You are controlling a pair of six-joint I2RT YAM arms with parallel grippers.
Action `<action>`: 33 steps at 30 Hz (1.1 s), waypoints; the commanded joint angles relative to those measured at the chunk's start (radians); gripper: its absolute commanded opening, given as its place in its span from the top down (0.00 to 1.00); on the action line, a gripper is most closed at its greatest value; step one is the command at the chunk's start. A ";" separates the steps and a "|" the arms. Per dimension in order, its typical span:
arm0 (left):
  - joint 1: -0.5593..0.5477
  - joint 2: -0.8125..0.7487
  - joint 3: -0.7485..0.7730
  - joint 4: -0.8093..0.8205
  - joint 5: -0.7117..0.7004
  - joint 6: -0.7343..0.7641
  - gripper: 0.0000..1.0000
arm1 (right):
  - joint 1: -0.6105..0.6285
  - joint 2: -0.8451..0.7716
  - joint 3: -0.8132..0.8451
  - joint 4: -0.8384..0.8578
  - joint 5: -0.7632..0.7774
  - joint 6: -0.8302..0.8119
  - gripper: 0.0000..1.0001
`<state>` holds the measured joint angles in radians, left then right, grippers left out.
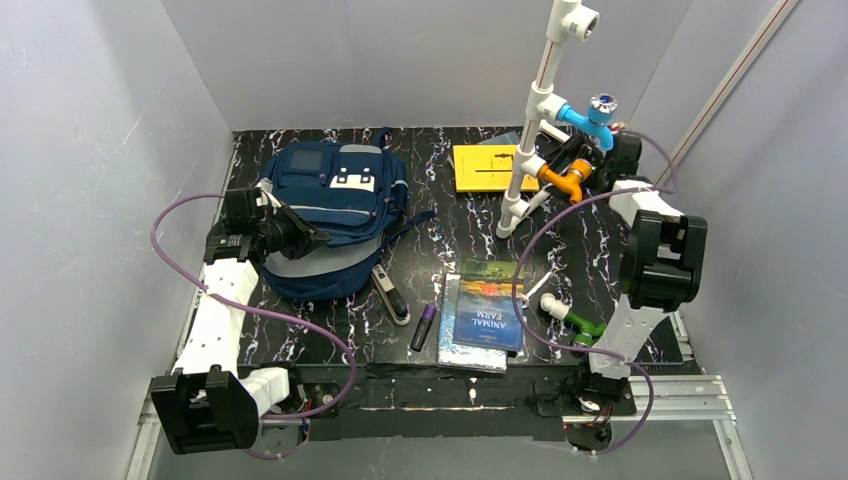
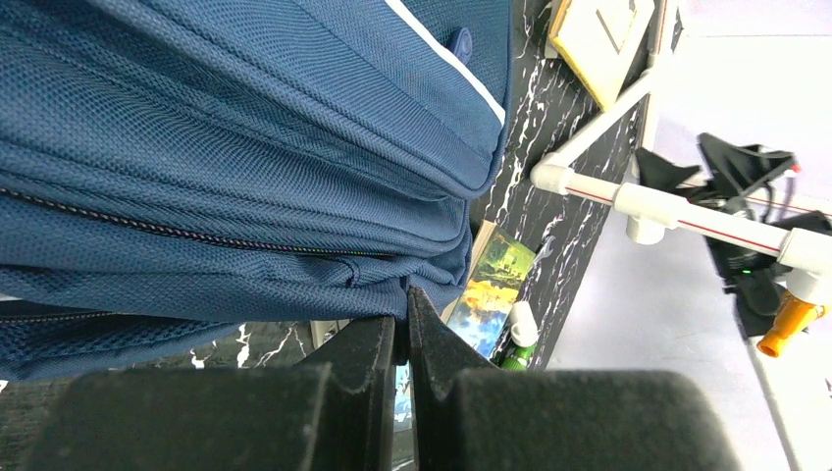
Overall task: Pack the student bag
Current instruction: Adjust the distractor at the center of the board.
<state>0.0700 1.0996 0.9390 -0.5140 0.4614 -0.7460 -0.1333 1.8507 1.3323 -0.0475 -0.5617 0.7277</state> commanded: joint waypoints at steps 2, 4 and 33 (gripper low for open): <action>-0.002 -0.028 -0.001 0.017 0.081 -0.009 1.00 | 0.071 0.019 -0.112 0.322 -0.254 0.219 0.02; -0.002 -0.028 0.002 0.018 0.080 -0.009 1.00 | 0.091 0.024 -0.170 0.404 -0.269 0.268 0.04; -0.002 -0.021 0.005 0.000 0.077 0.004 1.00 | 0.069 -0.088 -0.296 0.181 0.030 0.118 0.05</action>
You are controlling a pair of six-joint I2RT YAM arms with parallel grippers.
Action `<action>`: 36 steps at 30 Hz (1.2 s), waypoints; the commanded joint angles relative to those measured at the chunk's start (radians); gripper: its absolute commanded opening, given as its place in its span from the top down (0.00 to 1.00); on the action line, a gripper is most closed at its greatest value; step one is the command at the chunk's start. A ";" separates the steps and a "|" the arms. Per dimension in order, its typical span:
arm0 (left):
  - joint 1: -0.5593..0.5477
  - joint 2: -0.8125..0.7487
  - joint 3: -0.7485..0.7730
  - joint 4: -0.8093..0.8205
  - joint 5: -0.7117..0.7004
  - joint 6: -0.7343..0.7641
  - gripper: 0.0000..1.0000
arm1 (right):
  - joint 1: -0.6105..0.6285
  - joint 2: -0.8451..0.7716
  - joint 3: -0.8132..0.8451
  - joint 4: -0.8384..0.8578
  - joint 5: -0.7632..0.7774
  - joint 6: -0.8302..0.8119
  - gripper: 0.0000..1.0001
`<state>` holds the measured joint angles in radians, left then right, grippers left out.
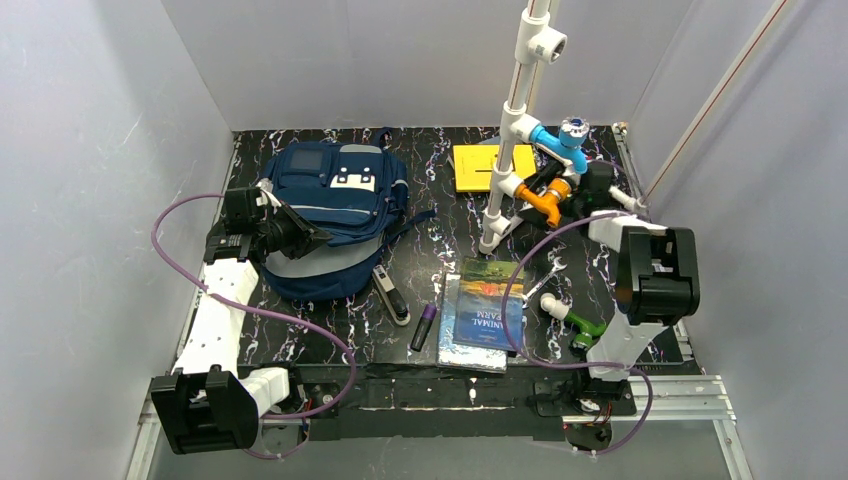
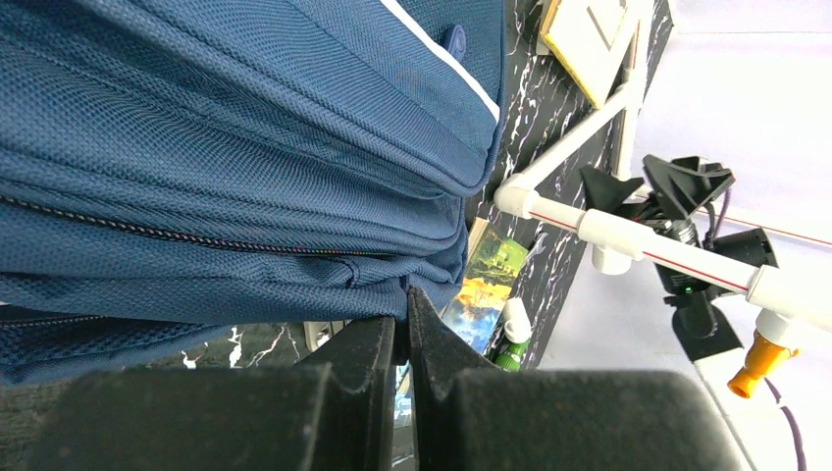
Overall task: Pack the student bag
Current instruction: Pick up the book from the center of the board.
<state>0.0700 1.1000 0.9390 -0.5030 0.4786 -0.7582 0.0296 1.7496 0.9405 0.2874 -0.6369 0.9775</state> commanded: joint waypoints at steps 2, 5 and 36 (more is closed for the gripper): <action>-0.003 -0.018 0.002 -0.010 0.063 0.014 1.00 | -0.104 0.036 0.139 -0.159 0.141 -0.102 0.04; -0.002 -0.009 0.001 -0.004 0.066 0.010 1.00 | -0.094 0.078 0.174 -0.140 0.175 -0.004 0.05; -0.002 0.007 0.000 0.025 0.081 -0.007 1.00 | 0.113 0.406 0.438 -0.172 0.718 0.432 0.12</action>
<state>0.0700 1.1320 0.9298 -0.4931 0.5056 -0.7700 0.1398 2.1094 1.3769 0.0902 0.0132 1.4075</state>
